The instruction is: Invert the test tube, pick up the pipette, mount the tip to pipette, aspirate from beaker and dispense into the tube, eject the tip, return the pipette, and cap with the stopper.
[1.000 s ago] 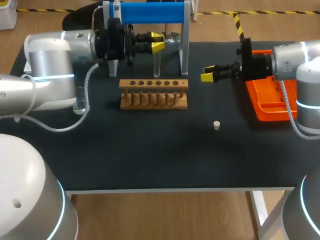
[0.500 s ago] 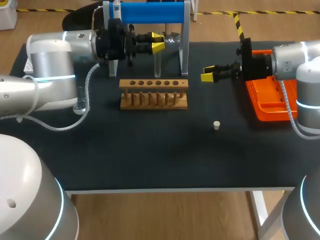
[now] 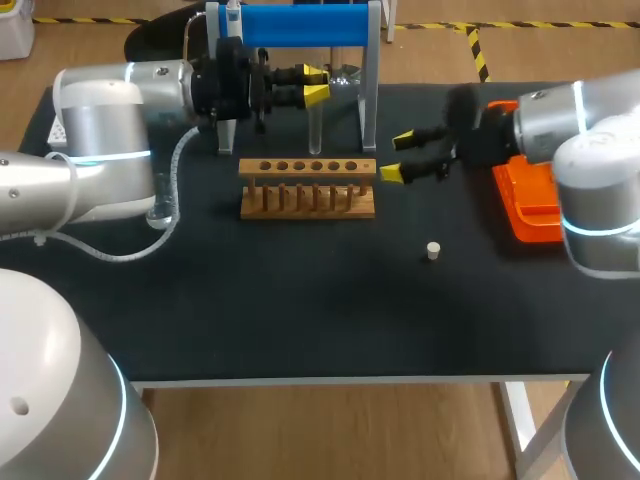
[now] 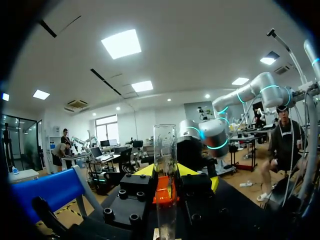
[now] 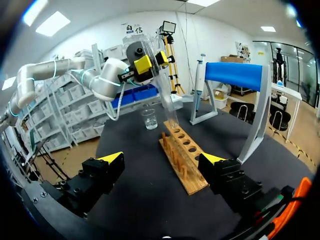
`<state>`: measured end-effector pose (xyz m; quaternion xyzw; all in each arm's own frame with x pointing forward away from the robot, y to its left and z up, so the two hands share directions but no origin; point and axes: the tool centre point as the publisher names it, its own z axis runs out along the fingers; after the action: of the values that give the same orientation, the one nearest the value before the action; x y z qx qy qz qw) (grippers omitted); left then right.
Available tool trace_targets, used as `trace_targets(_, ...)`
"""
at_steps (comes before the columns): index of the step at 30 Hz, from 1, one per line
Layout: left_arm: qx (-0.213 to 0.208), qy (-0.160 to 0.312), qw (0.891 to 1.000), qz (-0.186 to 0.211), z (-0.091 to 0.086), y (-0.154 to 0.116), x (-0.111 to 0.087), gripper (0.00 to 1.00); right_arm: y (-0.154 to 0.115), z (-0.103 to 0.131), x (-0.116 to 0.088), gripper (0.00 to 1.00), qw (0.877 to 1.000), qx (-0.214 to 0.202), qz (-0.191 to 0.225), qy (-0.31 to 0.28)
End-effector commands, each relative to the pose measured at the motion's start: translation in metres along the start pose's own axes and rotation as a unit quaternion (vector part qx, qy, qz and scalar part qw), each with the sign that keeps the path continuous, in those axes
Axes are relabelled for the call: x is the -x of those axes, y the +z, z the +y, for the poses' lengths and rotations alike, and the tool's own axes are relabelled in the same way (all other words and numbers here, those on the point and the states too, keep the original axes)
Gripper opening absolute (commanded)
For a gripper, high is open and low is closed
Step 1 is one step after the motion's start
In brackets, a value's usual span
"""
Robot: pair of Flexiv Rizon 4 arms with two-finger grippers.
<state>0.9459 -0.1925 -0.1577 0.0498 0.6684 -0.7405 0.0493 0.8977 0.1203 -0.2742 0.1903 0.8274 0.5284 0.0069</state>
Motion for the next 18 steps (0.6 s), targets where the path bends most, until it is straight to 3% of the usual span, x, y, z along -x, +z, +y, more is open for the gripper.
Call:
trace_targets(1, 0.000, -0.001, 1.000, 0.002, 0.000, 0.000, 0.002, 0.00, 0.020, -0.003, 0.001, 1.00, 0.999, -0.013, -0.034, -0.004)
trace_targets(5, 0.000, -0.001, 1.000, 0.002, 0.000, 0.000, 0.002, 0.00, 0.032, -0.009, 0.003, 1.00, 0.997, -0.026, -0.063, -0.034)
trace_targets(18, 0.000, -0.001, 1.000, 0.002, 0.000, 0.000, 0.002, 0.00, 0.057, -0.020, 0.017, 1.00, 0.993, -0.013, -0.110, -0.030)
